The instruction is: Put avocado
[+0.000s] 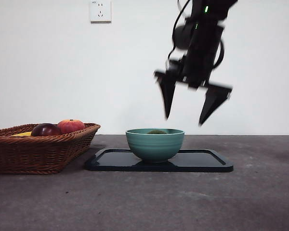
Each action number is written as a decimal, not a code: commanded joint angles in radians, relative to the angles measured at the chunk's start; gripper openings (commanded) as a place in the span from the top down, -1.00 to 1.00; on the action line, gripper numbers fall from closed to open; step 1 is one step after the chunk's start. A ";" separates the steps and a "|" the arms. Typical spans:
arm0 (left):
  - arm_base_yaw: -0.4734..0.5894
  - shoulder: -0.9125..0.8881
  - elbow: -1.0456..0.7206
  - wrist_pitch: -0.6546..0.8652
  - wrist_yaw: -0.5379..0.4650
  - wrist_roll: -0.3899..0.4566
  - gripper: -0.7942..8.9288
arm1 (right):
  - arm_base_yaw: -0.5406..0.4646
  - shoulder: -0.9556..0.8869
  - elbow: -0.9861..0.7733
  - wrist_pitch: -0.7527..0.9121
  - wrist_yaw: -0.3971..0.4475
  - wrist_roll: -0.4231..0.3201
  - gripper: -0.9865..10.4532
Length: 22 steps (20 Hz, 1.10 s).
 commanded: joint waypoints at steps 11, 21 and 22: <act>-0.006 0.000 0.011 0.016 -0.006 -0.003 -0.18 | 0.028 -0.593 -0.206 -0.175 0.184 -0.102 -0.14; -0.006 0.000 0.011 0.018 -0.006 -0.014 -0.18 | 0.134 -1.431 -0.806 -0.098 0.103 -0.076 -0.14; -0.006 0.000 0.011 0.018 -0.006 -0.032 -0.18 | 0.141 -1.501 -0.834 -0.099 0.094 -0.065 -0.14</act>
